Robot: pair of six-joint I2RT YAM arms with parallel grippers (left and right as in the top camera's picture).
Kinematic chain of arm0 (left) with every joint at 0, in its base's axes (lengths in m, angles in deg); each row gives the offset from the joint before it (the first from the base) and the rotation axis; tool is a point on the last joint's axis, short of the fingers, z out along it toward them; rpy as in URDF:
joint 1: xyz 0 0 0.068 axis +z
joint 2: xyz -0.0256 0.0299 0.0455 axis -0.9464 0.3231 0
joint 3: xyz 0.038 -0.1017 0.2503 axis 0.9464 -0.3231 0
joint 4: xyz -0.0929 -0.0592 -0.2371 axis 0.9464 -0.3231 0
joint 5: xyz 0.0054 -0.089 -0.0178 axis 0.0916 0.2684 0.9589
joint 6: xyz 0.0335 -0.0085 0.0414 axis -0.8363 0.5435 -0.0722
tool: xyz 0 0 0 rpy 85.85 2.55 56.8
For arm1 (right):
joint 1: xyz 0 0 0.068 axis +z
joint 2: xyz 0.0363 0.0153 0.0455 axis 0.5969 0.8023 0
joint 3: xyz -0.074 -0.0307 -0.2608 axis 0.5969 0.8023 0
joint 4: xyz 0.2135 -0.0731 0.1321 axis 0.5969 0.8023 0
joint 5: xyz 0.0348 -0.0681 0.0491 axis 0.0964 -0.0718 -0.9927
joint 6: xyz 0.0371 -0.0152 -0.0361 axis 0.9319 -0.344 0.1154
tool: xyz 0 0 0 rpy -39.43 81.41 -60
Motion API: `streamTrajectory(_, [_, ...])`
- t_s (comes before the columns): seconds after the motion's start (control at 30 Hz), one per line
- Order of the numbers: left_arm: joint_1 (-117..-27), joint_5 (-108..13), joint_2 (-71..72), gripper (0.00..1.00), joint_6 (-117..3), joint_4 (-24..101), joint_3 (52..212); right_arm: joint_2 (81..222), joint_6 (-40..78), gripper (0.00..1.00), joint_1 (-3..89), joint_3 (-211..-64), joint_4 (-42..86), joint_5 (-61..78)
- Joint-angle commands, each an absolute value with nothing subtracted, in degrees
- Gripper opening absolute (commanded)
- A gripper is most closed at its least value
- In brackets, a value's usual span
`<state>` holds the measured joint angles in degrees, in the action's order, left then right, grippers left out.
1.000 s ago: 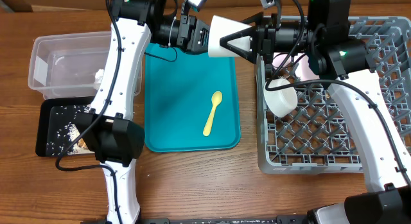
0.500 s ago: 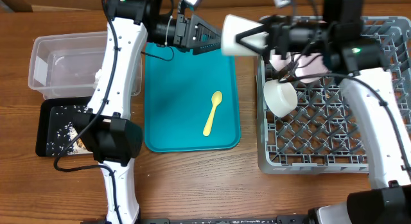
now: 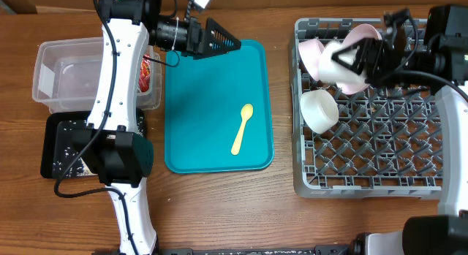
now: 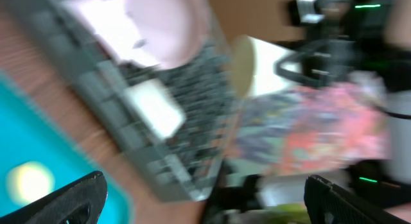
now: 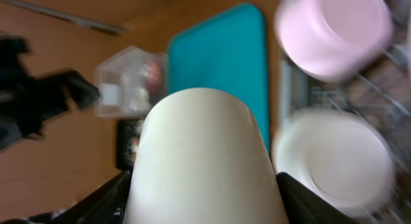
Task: Sort waste into correct bins and load items into the dishwasher
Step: 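Carry the cup with the right gripper into the rack and set it down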
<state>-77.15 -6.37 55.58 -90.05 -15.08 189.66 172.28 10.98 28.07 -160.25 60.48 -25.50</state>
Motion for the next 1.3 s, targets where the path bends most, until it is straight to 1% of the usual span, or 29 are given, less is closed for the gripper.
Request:
streamTrajectory(0.0, [-77.50, -24.11, 54.96, 1.00, -87.16, -14.27, 190.80, 166.68, 11.02, 0.50, 28.57, -165.91, 67.34, -7.93])
streamTrajectory(0.13, [-78.31, -36.13, 54.99, 1.00, -83.93, -13.48, 190.80, 165.42, 14.08, 0.50, 29.42, -167.22, 76.90, 2.01])
streamTrajectory(0.2, [-78.70, -39.76, 54.99, 1.00, -83.29, -13.38, 190.80, 165.57, 16.25, 0.51, 29.93, -167.09, 80.85, 6.17])
streamTrajectory(0.3, [-79.07, -42.91, 54.96, 1.00, -82.64, -13.38, 190.80, 166.25, 19.35, 0.51, 30.39, -166.72, 84.61, 10.34])
streamTrajectory(0.47, [-79.07, -44.42, 54.99, 1.00, -82.53, -13.38, 190.80, 166.42, 22.10, 0.51, 30.93, -162.90, 85.18, 11.35])
streamTrajectory(0.83, [-79.07, -44.40, 54.99, 1.00, -80.61, -12.59, 190.80, 166.68, 24.40, 0.50, 31.09, -145.56, 74.12, 12.18])
streamTrajectory(1.0, [-79.16, -44.37, 54.99, 1.00, -80.54, -12.68, 190.80, 166.70, 24.42, 0.50, 33.14, -139.99, 68.48, 12.31])
streamTrajectory(1.13, [-79.16, -44.40, 54.99, 1.00, -80.21, -12.68, 190.80, 167.34, 26.56, 0.51, 35.70, -136.65, 64.85, 15.94])
streamTrajectory(1.27, [-79.23, -44.37, 54.99, 1.00, -80.21, -12.72, 190.80, 168.78, 27.00, 0.52, 36.72, -134.46, 63.21, 16.24])
